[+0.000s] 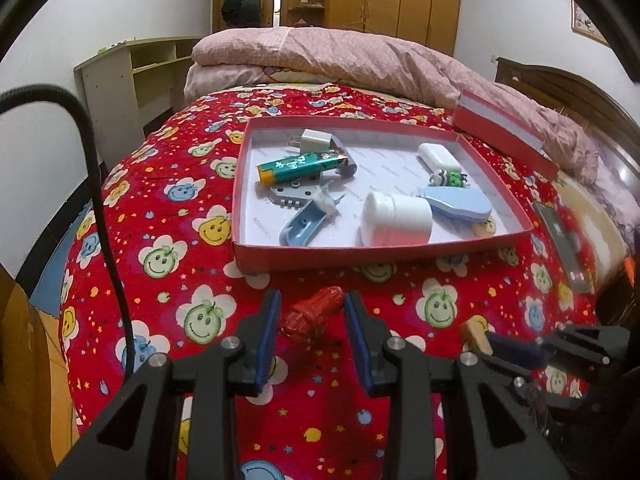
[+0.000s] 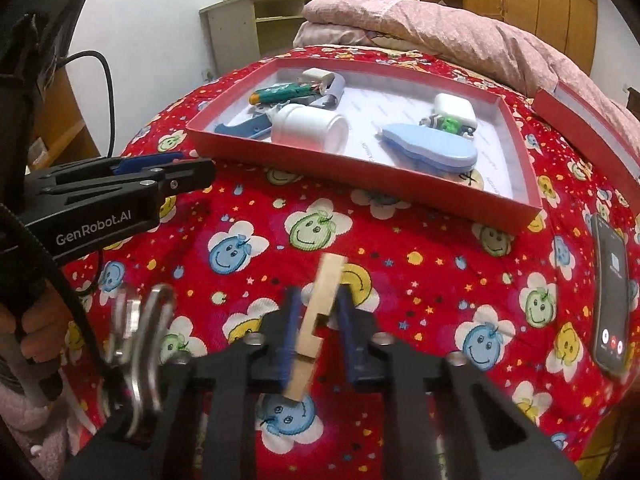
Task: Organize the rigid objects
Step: 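Grasp red toy car with left gripper while right gripper grasps wooden clothespin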
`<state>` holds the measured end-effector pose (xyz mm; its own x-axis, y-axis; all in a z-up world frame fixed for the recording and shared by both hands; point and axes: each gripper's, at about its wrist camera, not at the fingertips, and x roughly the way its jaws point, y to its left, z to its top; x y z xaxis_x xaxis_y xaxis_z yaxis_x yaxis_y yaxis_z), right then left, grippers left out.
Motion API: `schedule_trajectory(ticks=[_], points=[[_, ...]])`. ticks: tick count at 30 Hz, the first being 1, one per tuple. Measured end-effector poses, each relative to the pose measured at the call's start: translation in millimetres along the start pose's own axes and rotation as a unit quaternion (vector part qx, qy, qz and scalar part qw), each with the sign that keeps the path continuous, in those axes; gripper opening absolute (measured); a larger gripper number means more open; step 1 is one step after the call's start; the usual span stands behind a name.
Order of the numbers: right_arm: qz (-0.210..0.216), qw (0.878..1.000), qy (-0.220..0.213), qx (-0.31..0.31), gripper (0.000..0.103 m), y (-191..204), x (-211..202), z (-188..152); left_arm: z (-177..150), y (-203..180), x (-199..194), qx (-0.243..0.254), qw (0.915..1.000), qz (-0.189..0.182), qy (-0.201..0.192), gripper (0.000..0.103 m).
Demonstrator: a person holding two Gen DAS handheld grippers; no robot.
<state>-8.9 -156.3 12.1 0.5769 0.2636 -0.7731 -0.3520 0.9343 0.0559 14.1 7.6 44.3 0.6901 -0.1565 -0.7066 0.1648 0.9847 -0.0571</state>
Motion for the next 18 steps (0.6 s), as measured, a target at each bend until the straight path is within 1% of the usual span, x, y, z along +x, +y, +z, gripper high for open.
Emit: schedule_trajectory(ticks=[7,11,18], points=[[0.016,1.0,-0.003,0.015,0.012,-5.0,-3.0,0.0,0.7,2.0,-5.6,-0.005,1.0,-0.003,-0.006,0.034],[0.015,1.0,-0.01,0.019,0.012,-7.1,-7.4,1.2,2.6,3.3,-8.4,-0.008,0.9999,-0.005,-0.008,0.034],[0.017,0.999,-0.02,0.024,0.012,-13.4,-14.1,10.0,18.3,-0.7,-12.1,-0.008,0.9998,-0.007,-0.017,0.034]])
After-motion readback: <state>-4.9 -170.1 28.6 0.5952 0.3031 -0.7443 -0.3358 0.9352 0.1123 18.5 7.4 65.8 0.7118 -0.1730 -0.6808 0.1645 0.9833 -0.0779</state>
